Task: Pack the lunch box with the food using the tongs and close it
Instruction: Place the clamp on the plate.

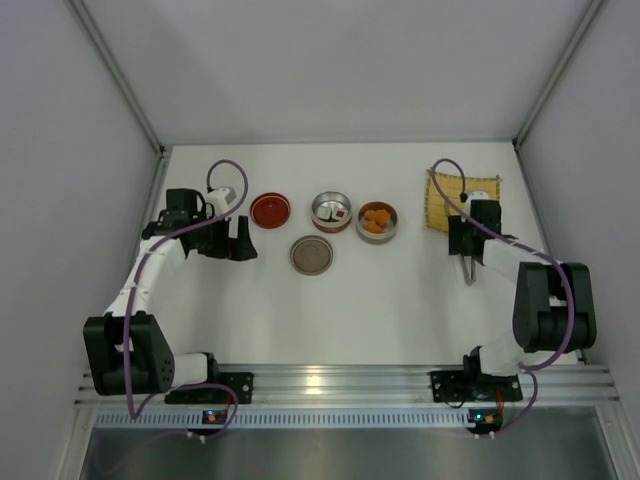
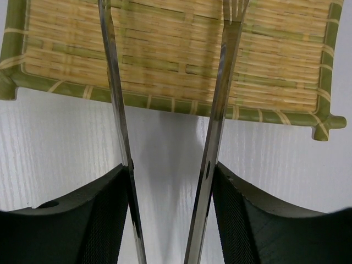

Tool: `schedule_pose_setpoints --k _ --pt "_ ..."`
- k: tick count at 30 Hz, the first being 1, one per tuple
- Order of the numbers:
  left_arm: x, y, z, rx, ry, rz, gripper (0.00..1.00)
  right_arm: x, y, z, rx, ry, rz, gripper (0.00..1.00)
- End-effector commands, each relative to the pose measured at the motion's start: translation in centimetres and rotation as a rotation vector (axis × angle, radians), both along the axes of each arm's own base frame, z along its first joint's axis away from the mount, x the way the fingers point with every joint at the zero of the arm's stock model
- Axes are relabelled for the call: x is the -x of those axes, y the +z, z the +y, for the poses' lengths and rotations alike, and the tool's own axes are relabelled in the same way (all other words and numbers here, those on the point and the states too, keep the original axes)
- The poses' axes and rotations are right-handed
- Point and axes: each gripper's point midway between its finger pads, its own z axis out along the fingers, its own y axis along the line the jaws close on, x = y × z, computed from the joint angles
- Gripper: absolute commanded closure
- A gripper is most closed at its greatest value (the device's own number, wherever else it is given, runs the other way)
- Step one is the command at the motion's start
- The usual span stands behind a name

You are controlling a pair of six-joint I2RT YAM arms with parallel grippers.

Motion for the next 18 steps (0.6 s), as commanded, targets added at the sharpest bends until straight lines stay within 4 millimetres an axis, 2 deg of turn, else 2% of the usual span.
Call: schedule_pose_setpoints --k 1,4,7,11,12,14,18 --pt "0.4 0.7 0.2 -0.008 -0.007 -0.041 0.02 -1.4 1.3 0.4 0.008 0.014 -0.044 0.43" --pt "0.5 0.6 0.3 -0.014 -0.007 -0.047 0.02 -0.9 1.1 0.5 0.002 0.019 -0.023 0.41" --pt "0.7 0.7 0.2 -0.015 -0.011 -0.047 0.02 -0.6 1.7 0.8 -0.010 0.026 -0.022 0.36" --pt "0.7 1.2 0.2 -0.015 -0.018 -0.063 0.02 -0.3 3.4 1.4 -0.042 0.044 -0.034 0.27" --pt "0.7 1.3 0.2 -0.016 -0.022 -0.065 0.02 -0.3 4.2 1.6 -0.047 0.049 -0.050 0.18" --pt "0.7 1.4 0.2 -0.018 -0.021 -0.065 0.02 -0.1 5.4 1.8 -0.056 0.059 -0.063 0.10" --pt "1.0 1.7 0.3 -0.035 -0.043 -0.068 0.02 0.0 8.6 2.0 -0.046 0.092 -0.115 0.05"
